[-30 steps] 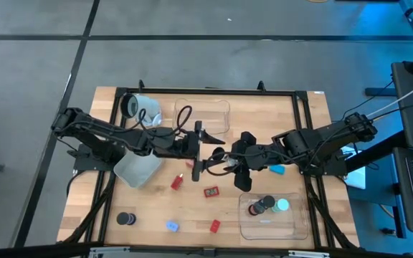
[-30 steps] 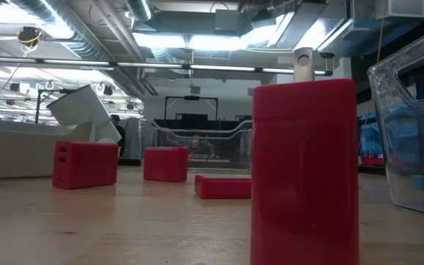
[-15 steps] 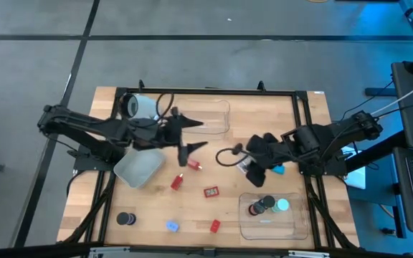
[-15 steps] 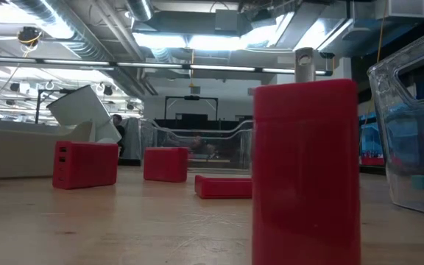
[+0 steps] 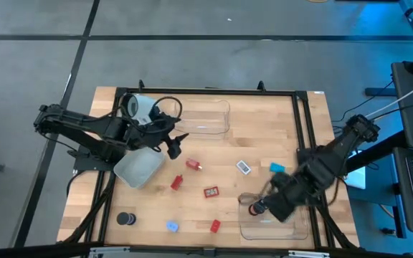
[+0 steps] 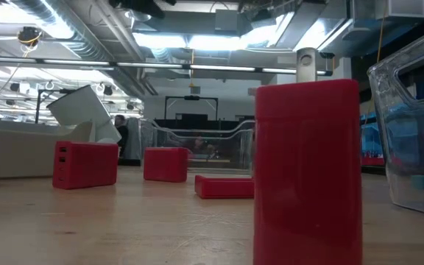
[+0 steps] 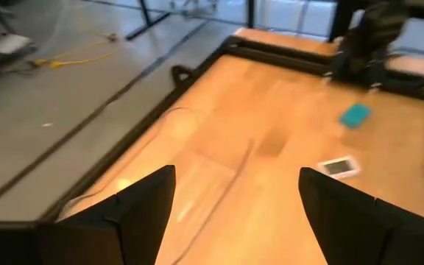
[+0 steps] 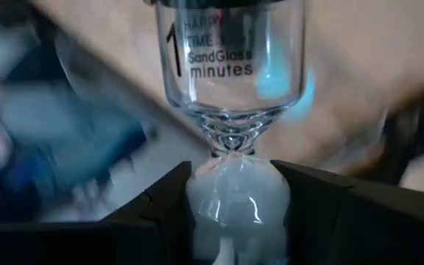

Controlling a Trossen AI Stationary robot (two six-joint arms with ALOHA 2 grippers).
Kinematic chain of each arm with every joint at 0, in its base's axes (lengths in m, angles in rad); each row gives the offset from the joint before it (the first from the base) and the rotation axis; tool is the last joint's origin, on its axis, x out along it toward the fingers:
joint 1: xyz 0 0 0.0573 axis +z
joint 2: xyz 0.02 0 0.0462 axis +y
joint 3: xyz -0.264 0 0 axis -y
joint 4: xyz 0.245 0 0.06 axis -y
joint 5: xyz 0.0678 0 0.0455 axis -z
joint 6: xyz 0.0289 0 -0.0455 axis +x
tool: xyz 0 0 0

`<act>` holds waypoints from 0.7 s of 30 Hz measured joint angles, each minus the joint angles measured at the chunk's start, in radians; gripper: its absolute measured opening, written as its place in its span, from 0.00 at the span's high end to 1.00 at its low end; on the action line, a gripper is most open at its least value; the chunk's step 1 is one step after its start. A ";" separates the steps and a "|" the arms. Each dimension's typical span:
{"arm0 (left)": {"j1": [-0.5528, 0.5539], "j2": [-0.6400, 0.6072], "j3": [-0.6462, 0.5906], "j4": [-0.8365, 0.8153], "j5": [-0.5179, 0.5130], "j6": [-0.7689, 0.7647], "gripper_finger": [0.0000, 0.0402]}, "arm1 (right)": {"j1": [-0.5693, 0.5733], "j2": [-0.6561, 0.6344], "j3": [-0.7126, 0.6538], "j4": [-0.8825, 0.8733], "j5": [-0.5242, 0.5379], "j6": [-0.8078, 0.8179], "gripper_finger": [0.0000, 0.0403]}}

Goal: Pick & Place Office items
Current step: Put the white hourglass into the bottom transparent bin

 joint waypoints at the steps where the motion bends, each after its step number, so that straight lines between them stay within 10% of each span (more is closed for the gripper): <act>1: 0.000 0.005 0.000 0.000 -0.032 0.004 0.30 | 0.026 0.007 0.000 0.000 -0.052 0.000 0.58; 11: 0.001 0.010 -0.100 -0.005 -0.181 -0.042 0.34 | 0.108 0.130 0.000 -0.123 -0.457 0.065 0.58; 21: 0.001 0.010 -0.180 -0.004 -0.179 -0.132 0.34 | 0.067 0.299 0.000 -0.115 -0.611 -0.209 0.58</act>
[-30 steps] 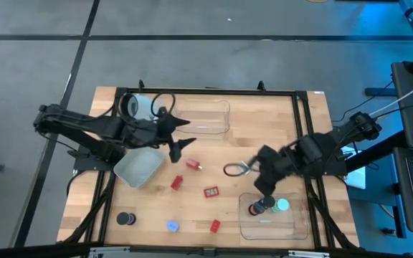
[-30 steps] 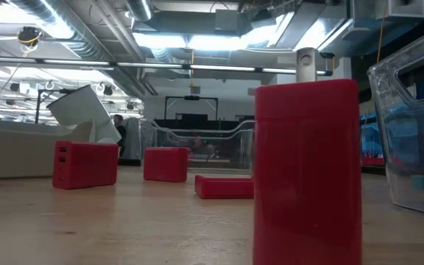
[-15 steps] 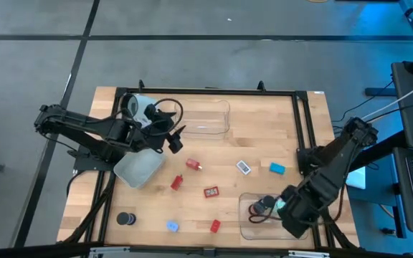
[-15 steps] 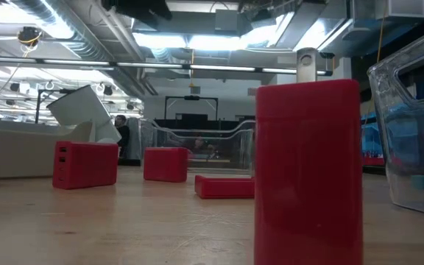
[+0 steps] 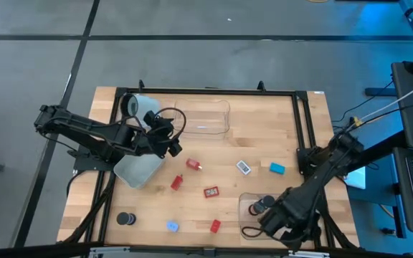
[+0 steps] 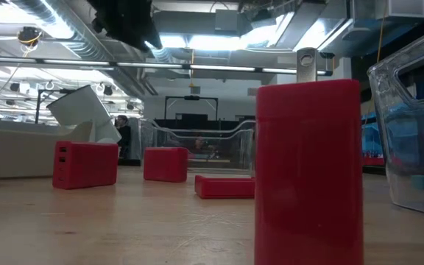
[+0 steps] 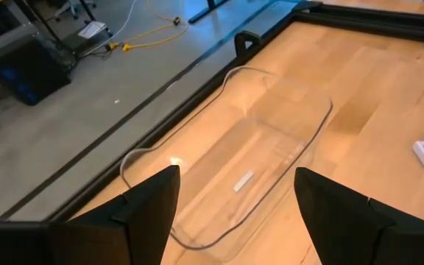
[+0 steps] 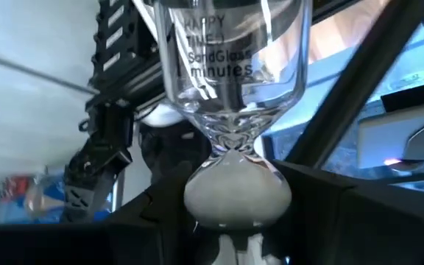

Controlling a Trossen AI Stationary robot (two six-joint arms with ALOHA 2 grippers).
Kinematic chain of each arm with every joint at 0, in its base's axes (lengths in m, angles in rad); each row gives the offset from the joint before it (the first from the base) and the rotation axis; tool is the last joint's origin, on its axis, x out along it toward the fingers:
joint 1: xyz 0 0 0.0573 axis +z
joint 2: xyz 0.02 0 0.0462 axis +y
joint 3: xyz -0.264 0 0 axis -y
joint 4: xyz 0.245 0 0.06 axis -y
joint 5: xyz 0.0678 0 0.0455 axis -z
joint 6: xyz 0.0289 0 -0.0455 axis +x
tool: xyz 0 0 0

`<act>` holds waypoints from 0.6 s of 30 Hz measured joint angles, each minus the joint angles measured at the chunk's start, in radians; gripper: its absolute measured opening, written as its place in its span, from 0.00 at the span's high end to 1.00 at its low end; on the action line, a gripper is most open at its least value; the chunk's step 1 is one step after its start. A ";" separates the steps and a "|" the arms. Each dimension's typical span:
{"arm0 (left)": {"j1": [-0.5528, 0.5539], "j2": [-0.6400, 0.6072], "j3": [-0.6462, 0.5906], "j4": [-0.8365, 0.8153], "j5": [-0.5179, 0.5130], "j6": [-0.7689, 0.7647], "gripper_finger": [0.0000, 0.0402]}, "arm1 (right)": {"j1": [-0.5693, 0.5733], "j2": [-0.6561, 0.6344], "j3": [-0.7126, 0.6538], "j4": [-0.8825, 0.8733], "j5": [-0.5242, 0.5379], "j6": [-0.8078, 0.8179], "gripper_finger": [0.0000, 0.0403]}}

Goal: Pick & Place Office items
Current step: Put the white hourglass into the bottom transparent bin

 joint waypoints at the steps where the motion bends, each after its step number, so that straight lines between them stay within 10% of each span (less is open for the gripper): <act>1: 0.000 0.000 -0.004 -0.002 0.000 -0.005 0.34 | -0.005 0.013 0.000 0.000 -0.012 -0.030 0.58; 18: 0.000 0.000 -0.018 -0.001 0.000 -0.013 0.34 | -0.098 0.122 0.000 0.069 0.096 -0.238 0.58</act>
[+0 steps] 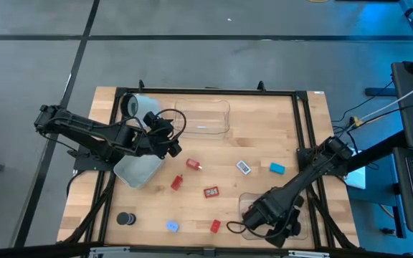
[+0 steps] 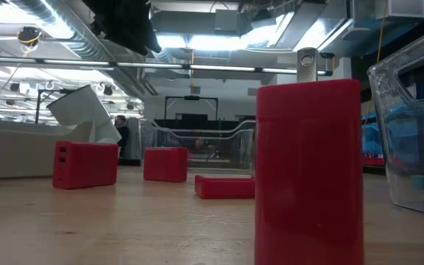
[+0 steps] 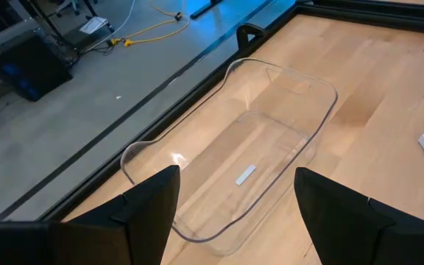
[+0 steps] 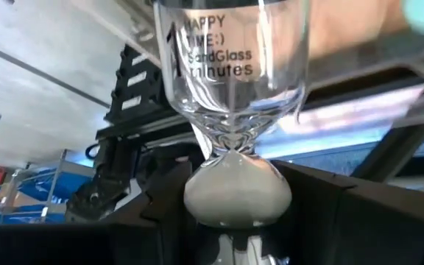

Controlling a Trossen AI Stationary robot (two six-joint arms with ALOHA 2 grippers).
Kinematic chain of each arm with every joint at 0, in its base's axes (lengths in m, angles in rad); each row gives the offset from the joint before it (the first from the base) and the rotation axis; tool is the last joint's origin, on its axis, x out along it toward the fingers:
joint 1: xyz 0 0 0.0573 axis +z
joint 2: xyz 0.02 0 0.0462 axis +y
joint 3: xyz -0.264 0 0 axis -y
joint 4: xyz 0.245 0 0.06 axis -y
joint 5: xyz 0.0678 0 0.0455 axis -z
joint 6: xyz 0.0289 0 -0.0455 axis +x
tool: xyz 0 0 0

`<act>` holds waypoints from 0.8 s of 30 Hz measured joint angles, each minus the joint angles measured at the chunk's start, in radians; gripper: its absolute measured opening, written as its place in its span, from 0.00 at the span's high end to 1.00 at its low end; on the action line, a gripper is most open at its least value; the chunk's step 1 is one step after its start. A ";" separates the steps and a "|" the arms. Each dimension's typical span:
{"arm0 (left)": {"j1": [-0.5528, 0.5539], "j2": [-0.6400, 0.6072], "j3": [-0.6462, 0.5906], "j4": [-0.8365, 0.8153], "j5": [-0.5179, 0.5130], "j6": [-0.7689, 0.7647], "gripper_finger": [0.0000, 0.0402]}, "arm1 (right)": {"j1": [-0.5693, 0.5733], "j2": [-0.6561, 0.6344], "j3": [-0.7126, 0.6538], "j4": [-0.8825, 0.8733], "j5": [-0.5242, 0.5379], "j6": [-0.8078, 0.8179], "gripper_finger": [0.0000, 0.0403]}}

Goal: Pick & Place Office items
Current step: Put the white hourglass into the bottom transparent bin

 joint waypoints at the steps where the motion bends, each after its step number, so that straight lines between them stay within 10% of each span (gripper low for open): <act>1: 0.000 0.000 0.000 0.000 0.000 0.000 0.34 | -0.004 0.010 0.000 0.003 0.000 -0.014 0.58; 24: 0.000 0.000 0.000 -0.001 0.000 0.003 0.34 | -0.011 0.067 0.000 0.137 0.102 -0.080 0.57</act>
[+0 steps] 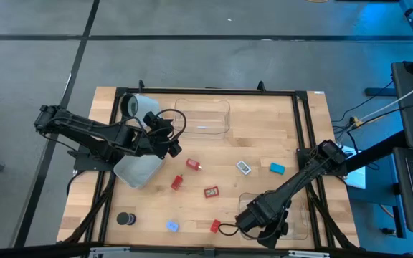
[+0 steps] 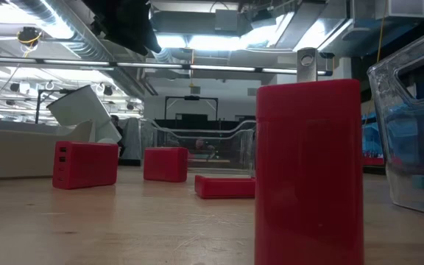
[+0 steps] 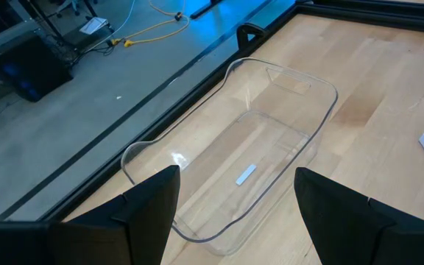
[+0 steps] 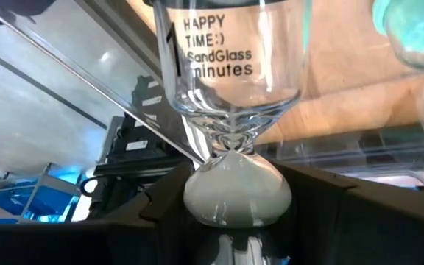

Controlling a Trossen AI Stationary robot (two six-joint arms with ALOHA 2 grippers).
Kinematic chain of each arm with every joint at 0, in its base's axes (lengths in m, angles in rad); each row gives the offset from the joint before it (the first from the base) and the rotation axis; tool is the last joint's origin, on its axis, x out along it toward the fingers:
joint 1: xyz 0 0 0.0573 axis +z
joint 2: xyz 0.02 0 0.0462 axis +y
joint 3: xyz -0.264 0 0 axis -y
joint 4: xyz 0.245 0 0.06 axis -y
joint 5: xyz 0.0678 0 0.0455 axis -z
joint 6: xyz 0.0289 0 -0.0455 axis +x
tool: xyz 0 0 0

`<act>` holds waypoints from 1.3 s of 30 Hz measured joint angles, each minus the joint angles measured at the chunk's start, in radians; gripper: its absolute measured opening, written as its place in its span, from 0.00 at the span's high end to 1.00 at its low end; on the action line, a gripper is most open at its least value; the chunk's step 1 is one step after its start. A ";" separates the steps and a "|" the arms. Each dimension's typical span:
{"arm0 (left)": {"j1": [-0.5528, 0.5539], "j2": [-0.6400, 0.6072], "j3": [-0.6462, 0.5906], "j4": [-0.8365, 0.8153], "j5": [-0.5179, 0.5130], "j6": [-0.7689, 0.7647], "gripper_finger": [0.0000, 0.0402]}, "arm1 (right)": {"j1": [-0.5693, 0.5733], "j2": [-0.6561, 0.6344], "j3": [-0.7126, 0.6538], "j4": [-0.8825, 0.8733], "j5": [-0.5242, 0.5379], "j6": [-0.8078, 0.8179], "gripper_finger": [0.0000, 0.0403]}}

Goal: Pick & Place Office items
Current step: Put the white hourglass into the bottom transparent bin

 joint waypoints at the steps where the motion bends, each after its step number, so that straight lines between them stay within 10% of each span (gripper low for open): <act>1: 0.000 0.000 0.000 0.000 0.000 0.000 0.34 | 0.000 0.000 0.000 0.001 0.000 0.000 0.57; 31: 0.000 0.000 0.000 0.000 0.000 0.000 0.34 | 0.021 0.000 0.000 0.126 0.478 -0.125 0.57; 39: 0.000 0.000 0.000 -0.004 0.000 0.001 0.34 | 0.034 0.050 0.001 0.142 0.455 -0.162 0.57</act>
